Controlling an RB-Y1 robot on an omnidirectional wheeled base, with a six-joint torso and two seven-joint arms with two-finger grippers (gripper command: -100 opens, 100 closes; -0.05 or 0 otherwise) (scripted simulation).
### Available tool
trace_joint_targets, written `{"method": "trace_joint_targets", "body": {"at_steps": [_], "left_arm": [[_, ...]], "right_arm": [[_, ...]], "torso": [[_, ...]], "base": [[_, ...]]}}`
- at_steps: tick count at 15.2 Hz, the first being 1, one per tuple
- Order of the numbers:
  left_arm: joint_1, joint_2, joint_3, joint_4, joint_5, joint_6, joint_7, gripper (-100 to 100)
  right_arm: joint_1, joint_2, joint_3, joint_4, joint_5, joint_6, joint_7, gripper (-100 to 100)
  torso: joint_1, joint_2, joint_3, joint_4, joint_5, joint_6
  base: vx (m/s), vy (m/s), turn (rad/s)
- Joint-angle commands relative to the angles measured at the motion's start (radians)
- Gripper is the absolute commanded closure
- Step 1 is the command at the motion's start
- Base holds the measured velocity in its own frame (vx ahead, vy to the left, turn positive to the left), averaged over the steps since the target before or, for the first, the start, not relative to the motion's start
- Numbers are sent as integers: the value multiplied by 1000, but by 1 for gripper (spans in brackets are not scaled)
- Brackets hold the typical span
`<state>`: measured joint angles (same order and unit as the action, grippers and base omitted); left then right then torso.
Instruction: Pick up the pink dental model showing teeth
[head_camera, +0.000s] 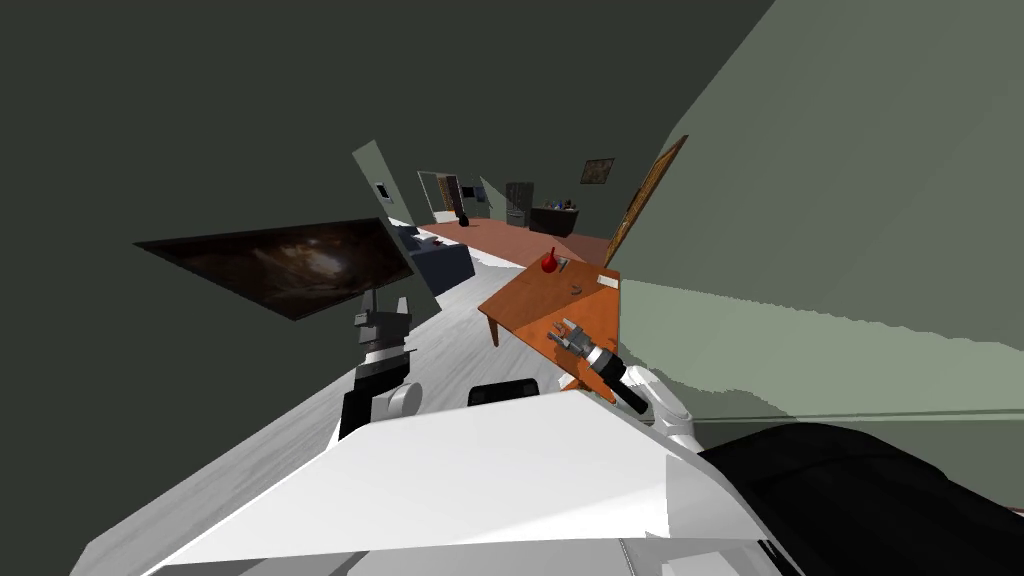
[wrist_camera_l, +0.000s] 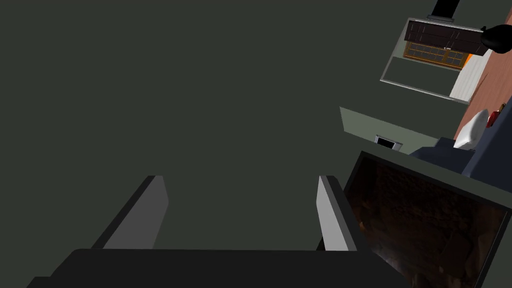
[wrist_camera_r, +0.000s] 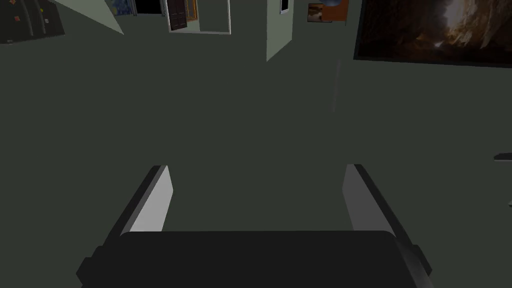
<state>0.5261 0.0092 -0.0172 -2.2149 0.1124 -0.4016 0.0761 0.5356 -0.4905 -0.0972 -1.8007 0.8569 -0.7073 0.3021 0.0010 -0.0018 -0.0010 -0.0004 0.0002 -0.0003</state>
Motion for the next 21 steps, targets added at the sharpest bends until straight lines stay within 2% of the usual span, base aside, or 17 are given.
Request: {"method": "trace_joint_targets", "body": {"at_steps": [1,2,4,5,7,8,10,11,13,14,16,17,19,20,21], "left_arm": [[0,0,0,0,0,0,0,0],[0,0,0,0,0,0,0,0],[0,0,0,0,0,0,0,0],[0,0,0,0,0,0,0,0],[0,0,0,0,0,0,0,0],[0,0,0,0,0,0,0,0],[0,0,0,0,0,0,0,0],[0,0,0,0,0,0,0,0],[0,0,0,0,0,0,0,0],[0,0,0,0,0,0,0,0],[0,0,0,0,0,0,0,0],[0,0,0,0,0,0,0,0],[0,0,0,0,0,0,0,0],[0,0,0,0,0,0,0,0],[0,0,0,0,0,0,0,0]], "right_arm": [[1,-3,1,12,40,-2,17,-100],[1,-22,-6,46,69,-8,51,-100],[1,-22,-6,46,104,-8,51,-100],[1,-40,-12,80,133,-13,85,-100],[1,-40,-12,80,167,-13,85,-100],[2,-57,-19,114,196,-19,118,-100],[2,-57,-19,114,230,-19,118,-100],[2,-74,-25,148,261,-24,152,-100],[2,-74,-25,148,293,-24,152,-100],[2,-89,-32,182,323,-29,185,-100],[2,-89,-32,182,356,-29,185,-100],[2,-104,-38,215,383,-35,219,-100],[2,-104,-38,215,418,-35,219,-100],[3,-117,-44,248,443,-40,251,-100],[3,-117,-44,248,465,-40,251,-100]], "torso": [[0,0,0,0,0,0],[0,0,0,0,0,0],[0,0,0,0,0,0],[0,0,0,0,0,0],[0,0,0,0,0,0],[0,0,0,0,0,0],[0,0,0,0,0,0],[0,0,0,0,0,0],[0,0,0,0,0,0],[0,0,0,0,0,0],[0,0,0,0,0,0],[0,0,0,0,0,0],[0,0,0,0,0,0],[0,0,0,0,0,0],[0,0,0,0,0,0]], "base": [[18,6,49],[20,14,153],[19,12,136],[19,14,199],[23,7,126],[24,12,169],[23,6,127],[23,8,173],[22,8,126],[27,12,181],[24,7,121],[24,11,152],[23,7,135],[24,10,171],[29,8,177]]}}
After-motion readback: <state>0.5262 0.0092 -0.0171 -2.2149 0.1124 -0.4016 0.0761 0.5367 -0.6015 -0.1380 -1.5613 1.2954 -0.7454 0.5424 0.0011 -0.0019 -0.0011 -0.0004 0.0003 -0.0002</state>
